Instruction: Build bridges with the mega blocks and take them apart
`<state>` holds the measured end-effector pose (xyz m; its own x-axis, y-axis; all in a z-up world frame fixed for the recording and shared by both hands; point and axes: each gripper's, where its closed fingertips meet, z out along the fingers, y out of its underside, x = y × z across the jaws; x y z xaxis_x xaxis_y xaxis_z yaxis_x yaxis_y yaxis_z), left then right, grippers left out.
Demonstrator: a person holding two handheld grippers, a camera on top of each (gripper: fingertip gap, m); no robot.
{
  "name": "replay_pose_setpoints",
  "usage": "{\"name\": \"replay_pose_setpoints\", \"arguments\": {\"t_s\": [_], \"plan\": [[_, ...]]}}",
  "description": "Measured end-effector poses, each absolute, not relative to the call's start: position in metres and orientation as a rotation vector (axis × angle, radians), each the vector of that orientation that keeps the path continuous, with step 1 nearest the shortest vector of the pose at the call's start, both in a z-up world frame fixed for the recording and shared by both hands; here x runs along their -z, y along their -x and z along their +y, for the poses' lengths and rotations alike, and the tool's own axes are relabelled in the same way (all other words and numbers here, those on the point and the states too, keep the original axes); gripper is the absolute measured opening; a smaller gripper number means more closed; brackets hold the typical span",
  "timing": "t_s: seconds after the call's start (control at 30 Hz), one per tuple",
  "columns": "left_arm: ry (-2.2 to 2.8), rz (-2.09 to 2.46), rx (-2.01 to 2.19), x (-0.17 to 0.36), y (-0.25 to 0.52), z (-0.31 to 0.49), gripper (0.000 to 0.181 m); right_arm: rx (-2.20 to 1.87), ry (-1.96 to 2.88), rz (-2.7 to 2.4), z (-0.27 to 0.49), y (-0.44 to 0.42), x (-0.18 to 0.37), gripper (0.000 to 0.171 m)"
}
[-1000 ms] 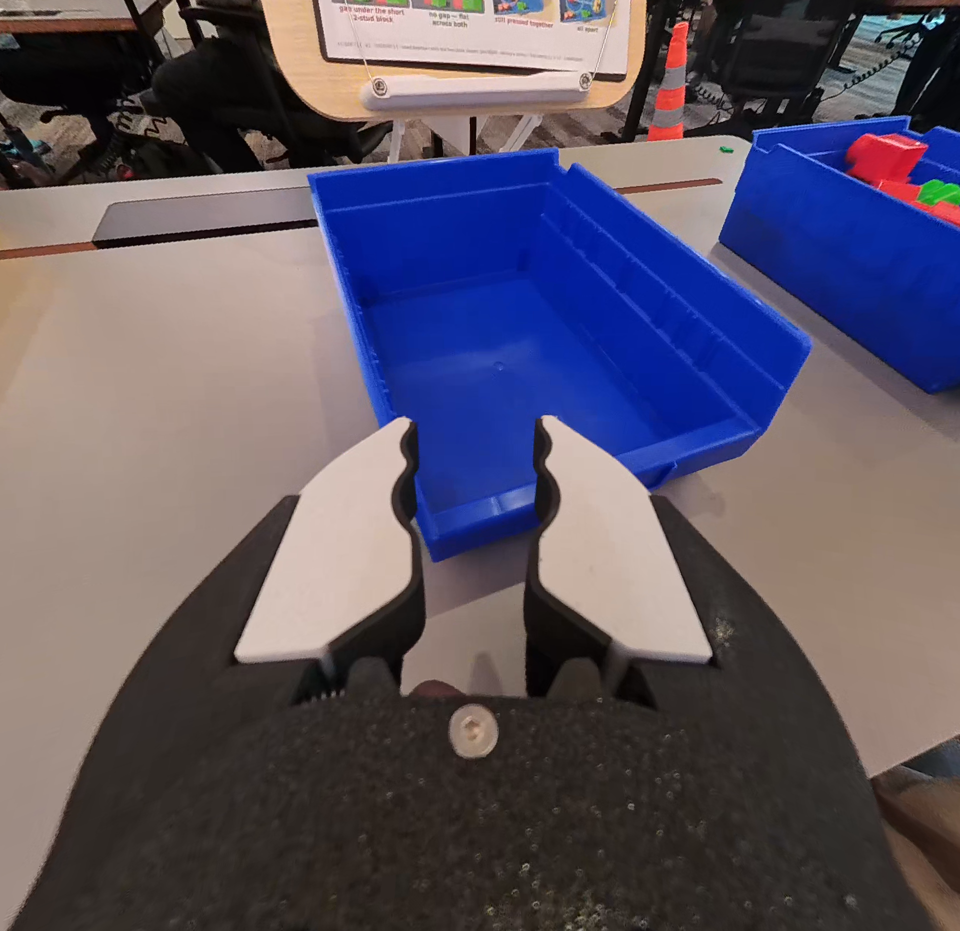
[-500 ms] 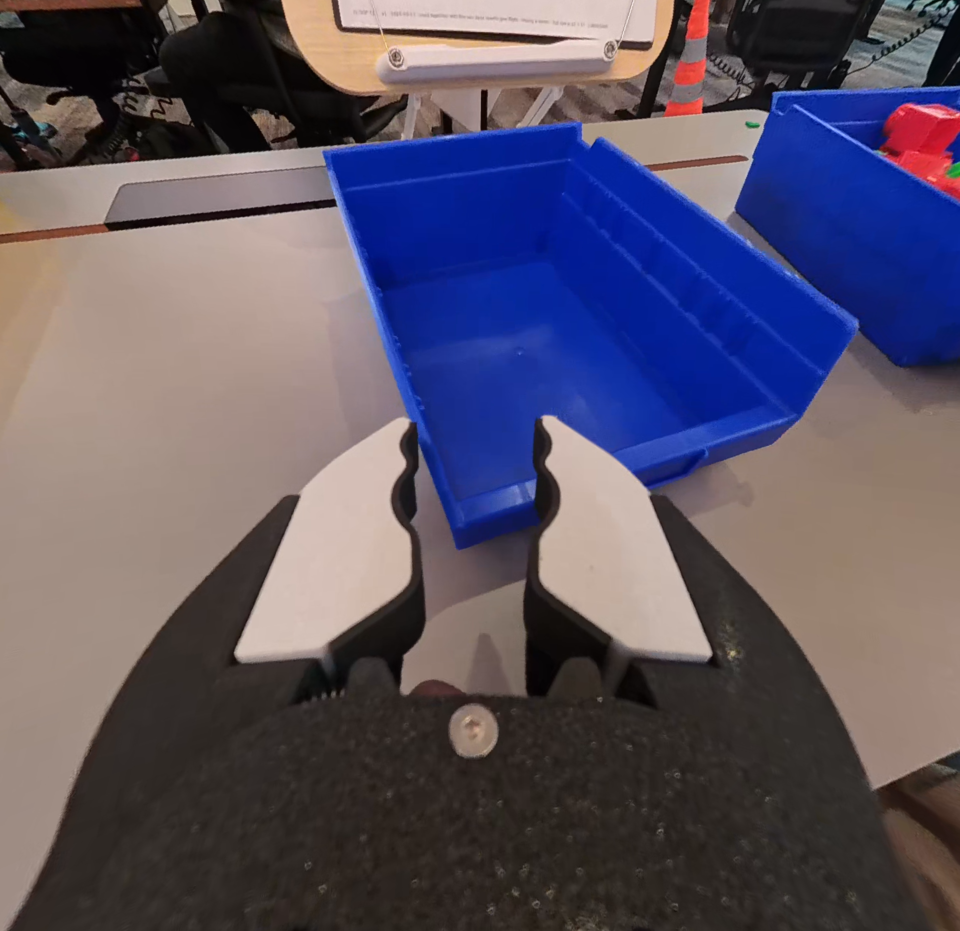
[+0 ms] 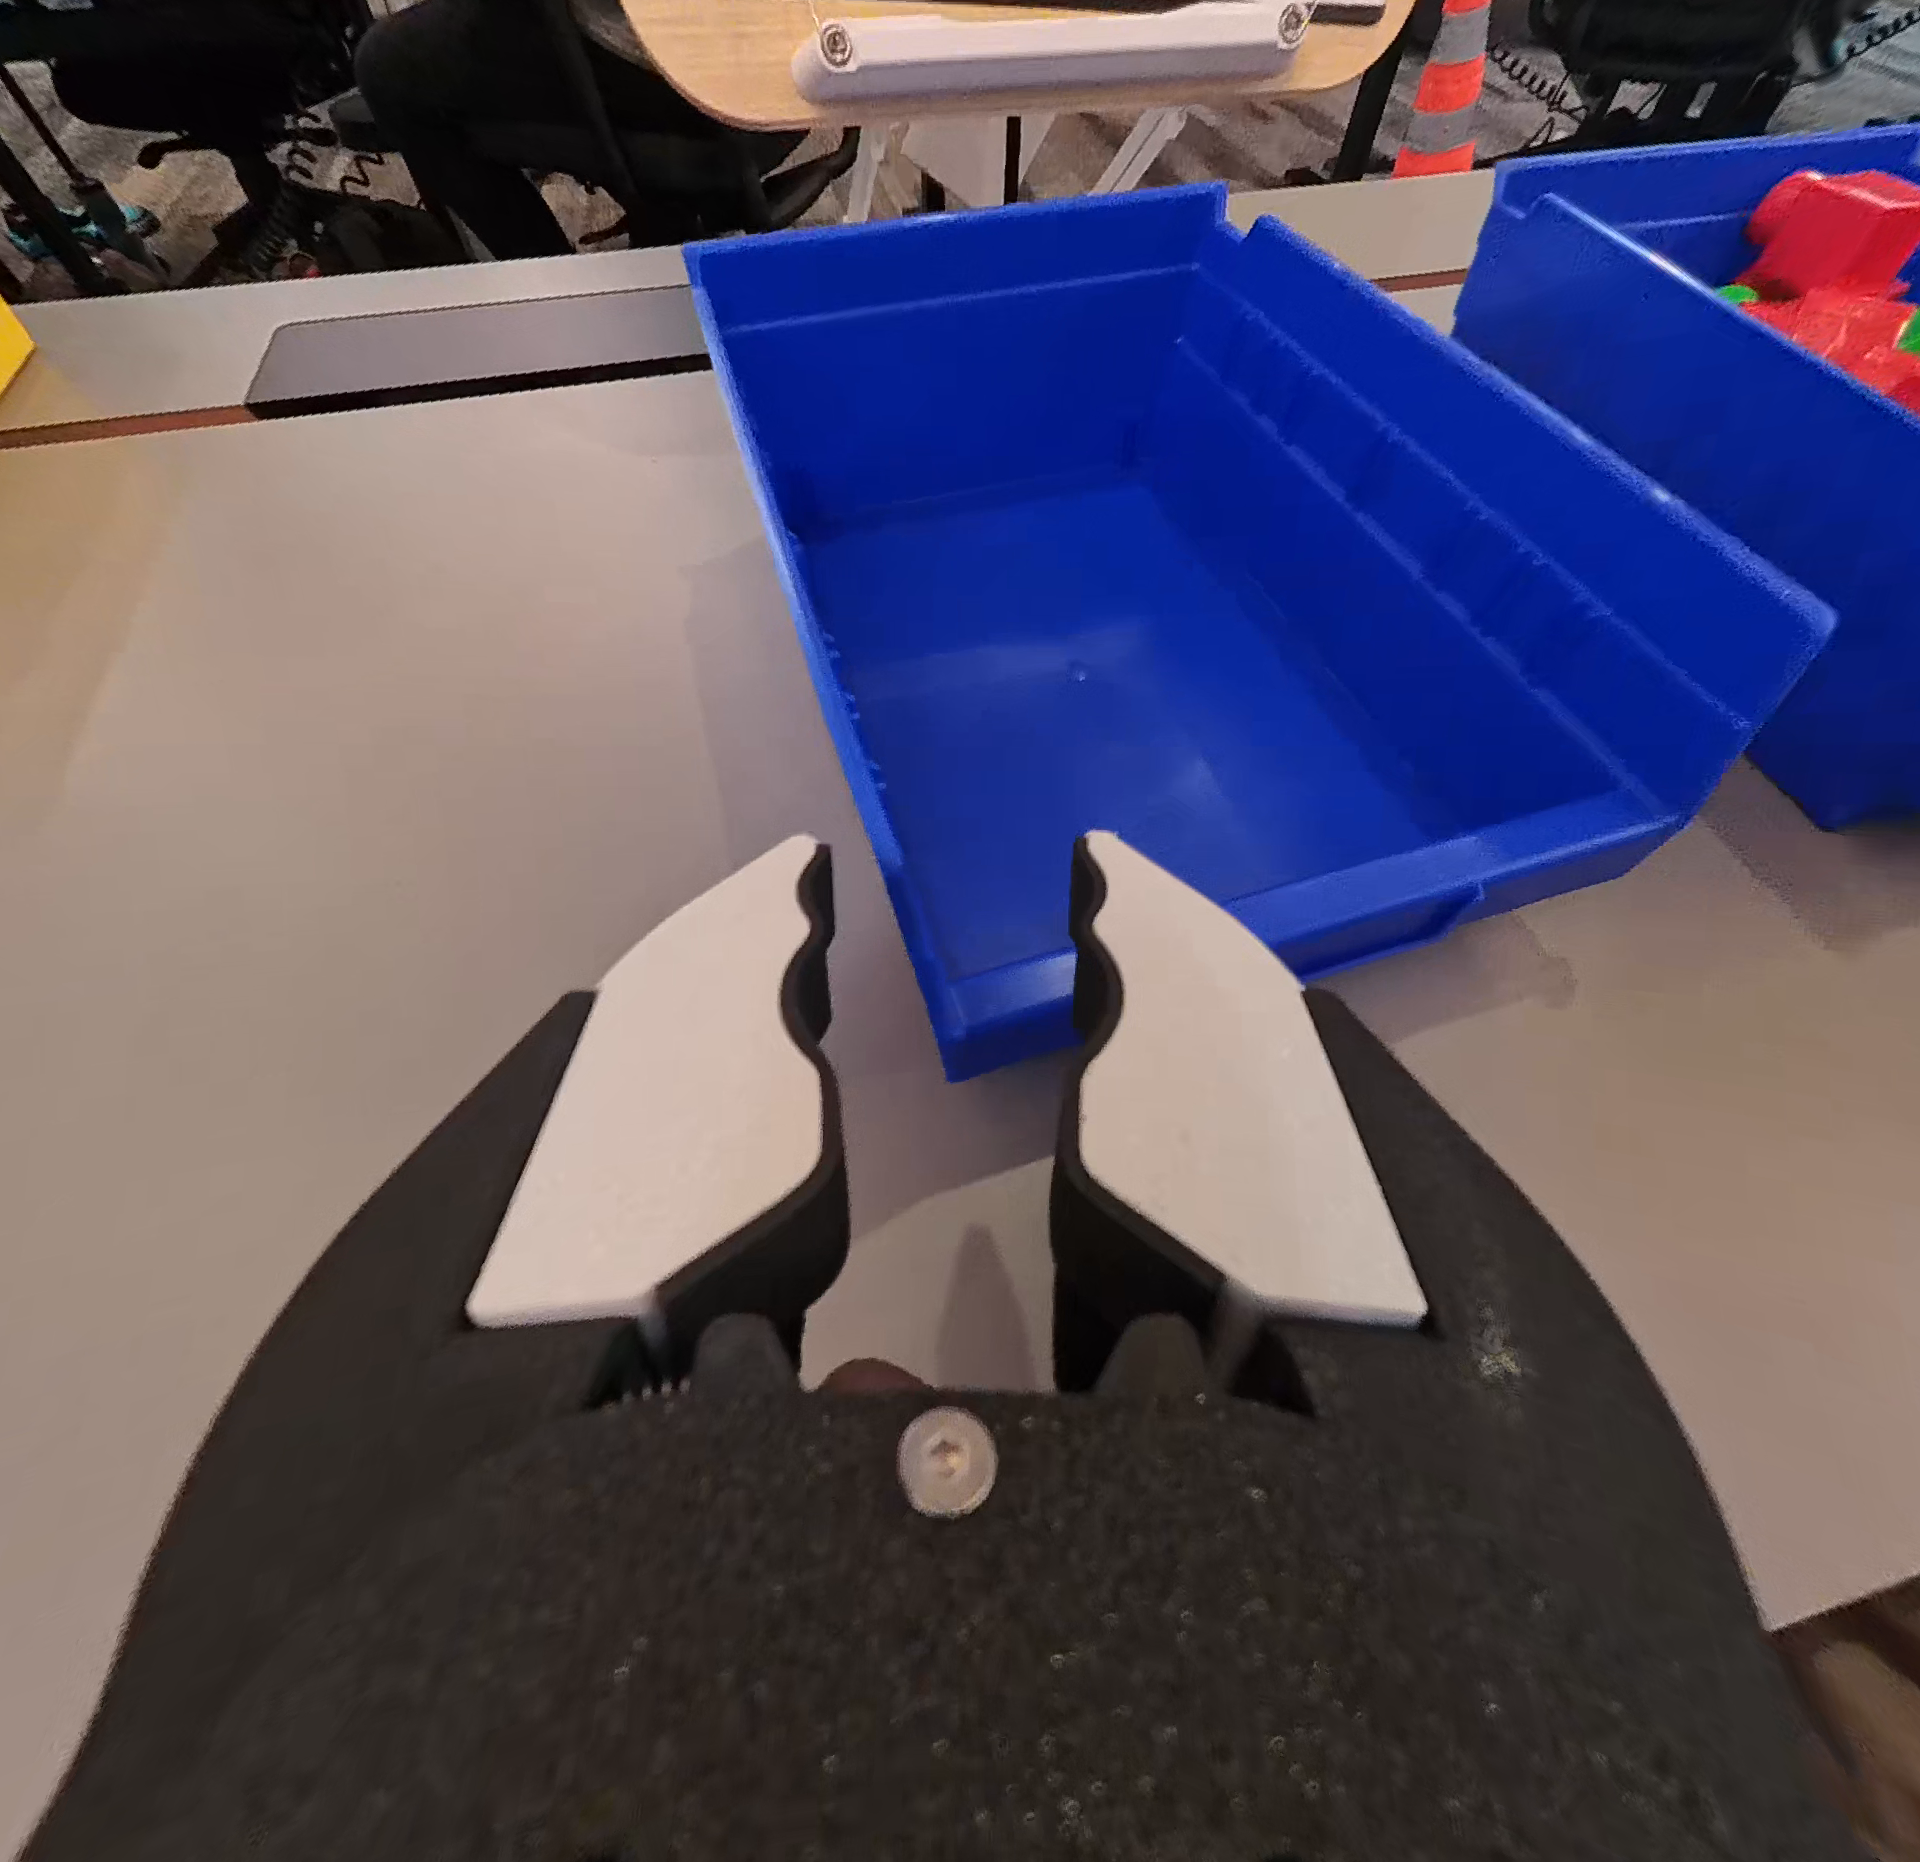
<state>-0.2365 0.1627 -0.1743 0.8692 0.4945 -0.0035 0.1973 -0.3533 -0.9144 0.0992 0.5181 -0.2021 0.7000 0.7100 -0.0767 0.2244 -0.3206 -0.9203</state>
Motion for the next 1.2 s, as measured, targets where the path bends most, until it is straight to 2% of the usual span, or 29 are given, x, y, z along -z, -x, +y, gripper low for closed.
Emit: {"name": "replay_pose_setpoints", "arguments": {"t_s": [0.53, 0.63, 0.77, 1.2], "plan": [[2.014, -0.567, -0.299, 0.199, 0.25, 0.163, 0.043, -0.639, 1.868, -0.824, 0.465, -0.033, 0.204, 0.003], [2.025, -0.566, -0.292, 0.202, 0.251, 0.163, 0.032, -0.656, 1.871, -0.819, 0.461, -0.031, 0.204, 0.003], [2.039, -0.557, -0.276, 0.205, 0.252, 0.163, 0.006, -0.653, 1.87, -0.82, 0.46, -0.03, 0.204, 0.003], [2.029, -0.597, -0.289, 0.206, 0.267, 0.15, 0.005, -0.657, 1.86, -0.863, 0.444, -0.018, 0.203, 0.004]]}}
